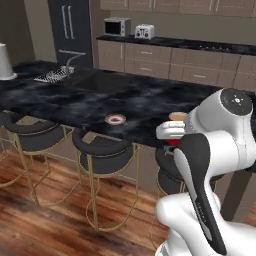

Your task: Pick the cup of tea, navigate to the dining table, and place it on the saucer.

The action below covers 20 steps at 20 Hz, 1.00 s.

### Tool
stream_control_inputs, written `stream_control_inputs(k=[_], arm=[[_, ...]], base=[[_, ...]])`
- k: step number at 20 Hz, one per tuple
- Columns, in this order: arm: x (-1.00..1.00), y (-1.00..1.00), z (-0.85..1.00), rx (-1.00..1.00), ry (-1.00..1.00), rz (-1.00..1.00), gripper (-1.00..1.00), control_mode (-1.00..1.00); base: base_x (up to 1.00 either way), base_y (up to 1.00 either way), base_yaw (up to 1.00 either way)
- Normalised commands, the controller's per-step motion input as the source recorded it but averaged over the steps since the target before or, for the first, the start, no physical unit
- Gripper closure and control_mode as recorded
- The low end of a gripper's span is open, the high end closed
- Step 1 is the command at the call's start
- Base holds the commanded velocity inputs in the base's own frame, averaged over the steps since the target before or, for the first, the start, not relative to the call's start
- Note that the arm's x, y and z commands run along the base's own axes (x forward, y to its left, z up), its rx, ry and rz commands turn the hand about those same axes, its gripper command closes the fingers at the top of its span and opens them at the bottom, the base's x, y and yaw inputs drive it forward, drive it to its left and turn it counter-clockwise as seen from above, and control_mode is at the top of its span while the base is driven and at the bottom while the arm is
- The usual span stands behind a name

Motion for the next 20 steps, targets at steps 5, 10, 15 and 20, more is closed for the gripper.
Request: stream_control_inputs(k=[5, 10, 15, 20], arm=[[0.0, 0.0, 0.0, 0.0, 0.0, 0.0, 1.0, 1.0], [0.0, 0.0, 0.0, 0.0, 0.0, 0.0, 1.0, 1.0], [0.0, 0.0, 0.0, 0.0, 0.0, 0.0, 1.0, 1.0], [0.0, 0.0, 0.0, 0.0, 0.0, 0.0, 1.0, 1.0]], base=[[0.62, 1.0, -0.38], [0.49, 1.0, -0.43], [0.58, 1.0, -0.44], [0.98, 0.91, -0.29]])
